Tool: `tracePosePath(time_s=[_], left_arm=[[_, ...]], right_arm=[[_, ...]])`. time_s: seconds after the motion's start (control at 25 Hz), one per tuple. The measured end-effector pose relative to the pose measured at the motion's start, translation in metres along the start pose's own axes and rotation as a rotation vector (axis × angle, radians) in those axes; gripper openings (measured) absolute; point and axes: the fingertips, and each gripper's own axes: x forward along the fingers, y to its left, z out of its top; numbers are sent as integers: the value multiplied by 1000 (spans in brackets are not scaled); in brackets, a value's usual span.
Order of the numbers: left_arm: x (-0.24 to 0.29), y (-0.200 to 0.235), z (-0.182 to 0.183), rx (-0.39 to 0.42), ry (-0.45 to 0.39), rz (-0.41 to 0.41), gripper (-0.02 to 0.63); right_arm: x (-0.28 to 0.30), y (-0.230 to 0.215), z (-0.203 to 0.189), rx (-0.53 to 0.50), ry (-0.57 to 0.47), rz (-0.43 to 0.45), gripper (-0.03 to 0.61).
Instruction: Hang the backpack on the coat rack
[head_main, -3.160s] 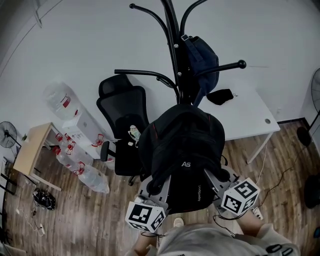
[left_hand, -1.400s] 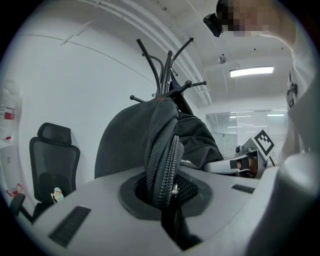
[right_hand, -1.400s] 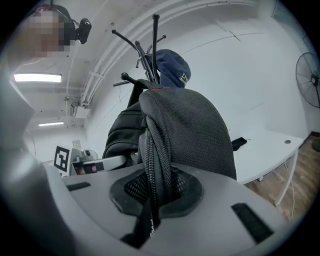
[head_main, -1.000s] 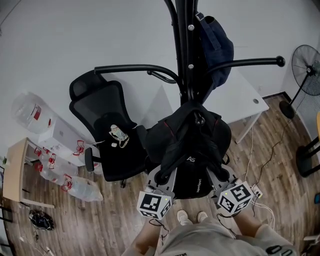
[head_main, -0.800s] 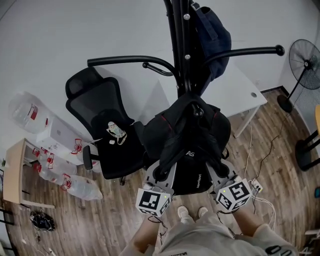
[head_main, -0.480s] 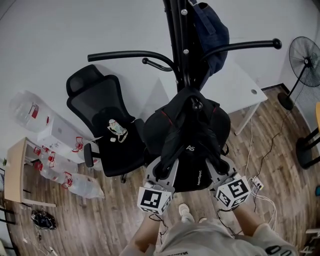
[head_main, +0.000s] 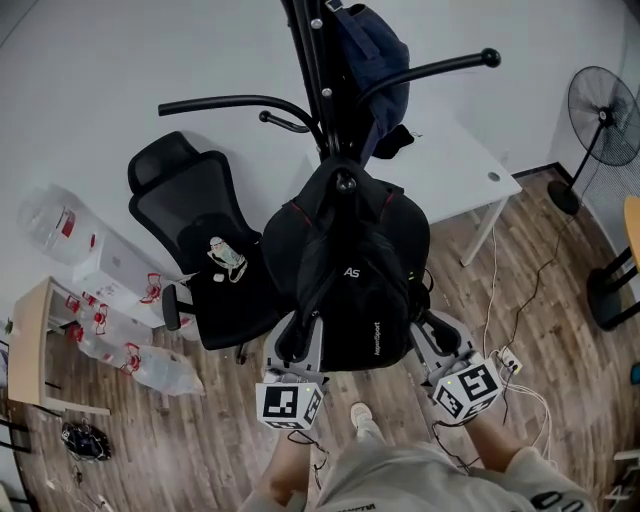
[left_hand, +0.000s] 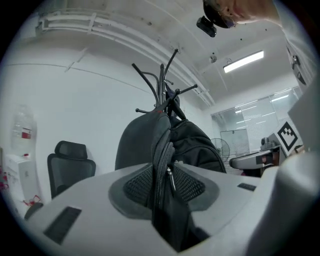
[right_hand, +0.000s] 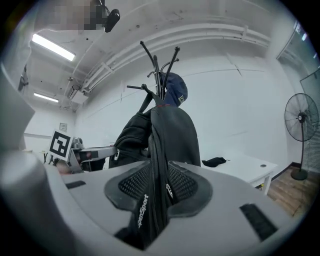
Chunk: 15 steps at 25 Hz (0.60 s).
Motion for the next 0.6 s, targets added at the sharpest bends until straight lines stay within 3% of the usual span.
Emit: tracePosePath(time_s=[0.2,0.6], left_arm=[[-43,-23,4,-5,3,46,123],[-136,-118,17,-1,11,57,100]], right_arm=[[-53,-6,-12,38,8,-17,114],[-161,12,-24,71,4,17,114]])
